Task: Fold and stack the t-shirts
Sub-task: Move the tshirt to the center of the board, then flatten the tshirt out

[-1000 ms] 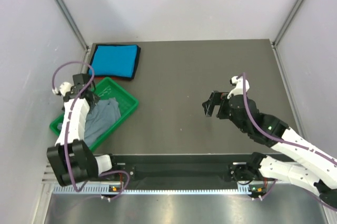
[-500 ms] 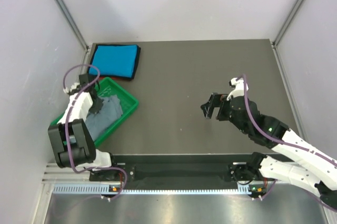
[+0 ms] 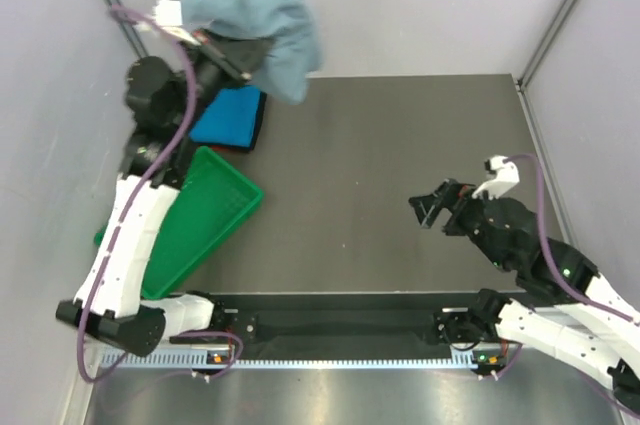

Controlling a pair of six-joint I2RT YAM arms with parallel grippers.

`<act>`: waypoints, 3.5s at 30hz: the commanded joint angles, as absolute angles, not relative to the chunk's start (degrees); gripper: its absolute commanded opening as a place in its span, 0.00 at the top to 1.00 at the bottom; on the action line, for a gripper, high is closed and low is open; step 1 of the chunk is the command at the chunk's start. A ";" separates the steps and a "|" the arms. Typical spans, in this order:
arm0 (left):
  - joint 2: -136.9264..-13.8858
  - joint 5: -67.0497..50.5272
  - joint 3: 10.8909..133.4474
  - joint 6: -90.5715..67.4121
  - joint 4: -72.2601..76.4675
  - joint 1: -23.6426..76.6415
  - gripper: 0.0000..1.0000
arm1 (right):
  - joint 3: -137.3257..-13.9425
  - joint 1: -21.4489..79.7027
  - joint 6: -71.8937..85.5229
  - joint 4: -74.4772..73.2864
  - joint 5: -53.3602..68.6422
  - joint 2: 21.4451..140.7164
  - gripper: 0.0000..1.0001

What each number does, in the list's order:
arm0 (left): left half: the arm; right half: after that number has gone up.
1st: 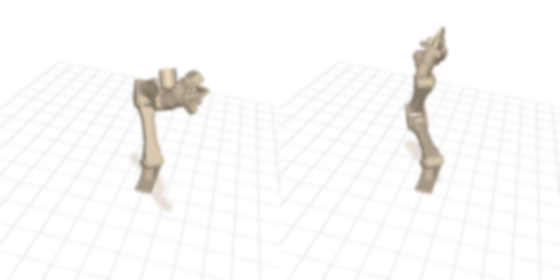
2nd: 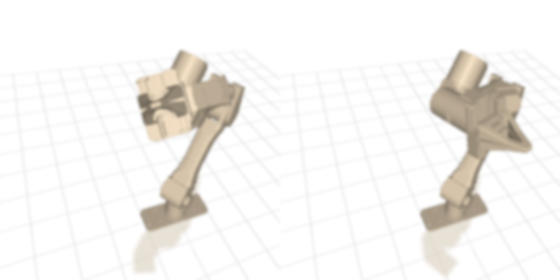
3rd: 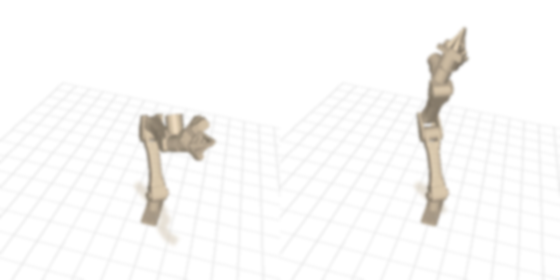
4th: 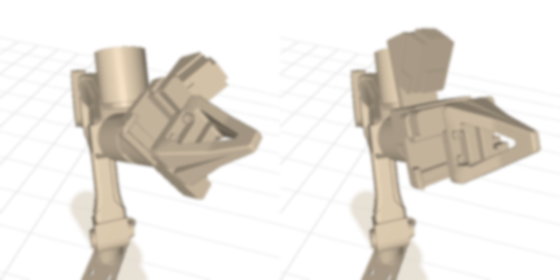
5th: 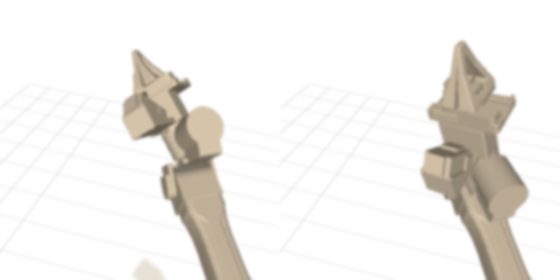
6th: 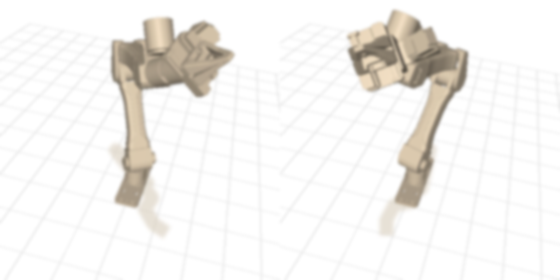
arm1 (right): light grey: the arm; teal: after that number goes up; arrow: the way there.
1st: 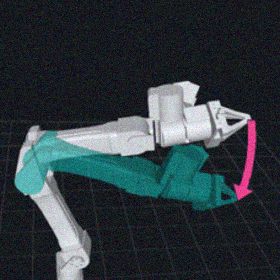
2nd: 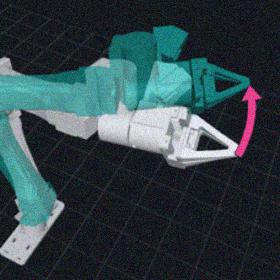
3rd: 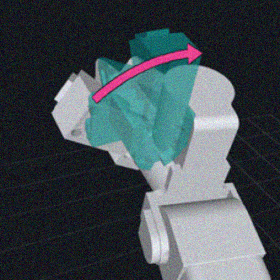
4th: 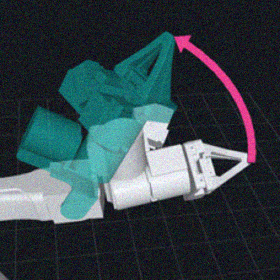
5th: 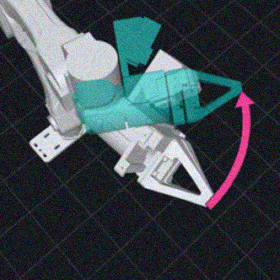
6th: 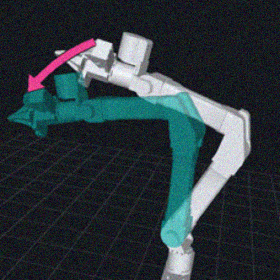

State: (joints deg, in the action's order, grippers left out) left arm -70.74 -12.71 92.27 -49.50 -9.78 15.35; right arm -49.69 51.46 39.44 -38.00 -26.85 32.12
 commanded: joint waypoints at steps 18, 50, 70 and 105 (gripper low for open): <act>-83.31 -10.64 56.24 -37.28 -15.10 37.44 0.29 | -43.33 51.33 45.12 -46.24 -50.26 22.72 0.00; -116.02 -15.38 82.88 -33.92 -13.89 33.22 1.00 | -49.57 1.93 36.47 4.40 1.94 91.05 0.29; -110.65 -1.14 84.63 -28.65 -19.51 31.12 0.36 | -55.10 1.49 32.00 0.18 -2.37 84.84 1.00; -109.79 -12.11 136.31 -33.92 -28.21 25.40 1.00 | -94.00 1.05 25.32 -26.62 -11.68 66.45 1.00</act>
State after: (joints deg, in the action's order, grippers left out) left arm -123.68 -13.78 126.87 -32.88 -27.11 25.50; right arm -83.77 2.07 28.34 -23.66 -6.83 70.83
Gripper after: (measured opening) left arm 0.021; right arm 0.024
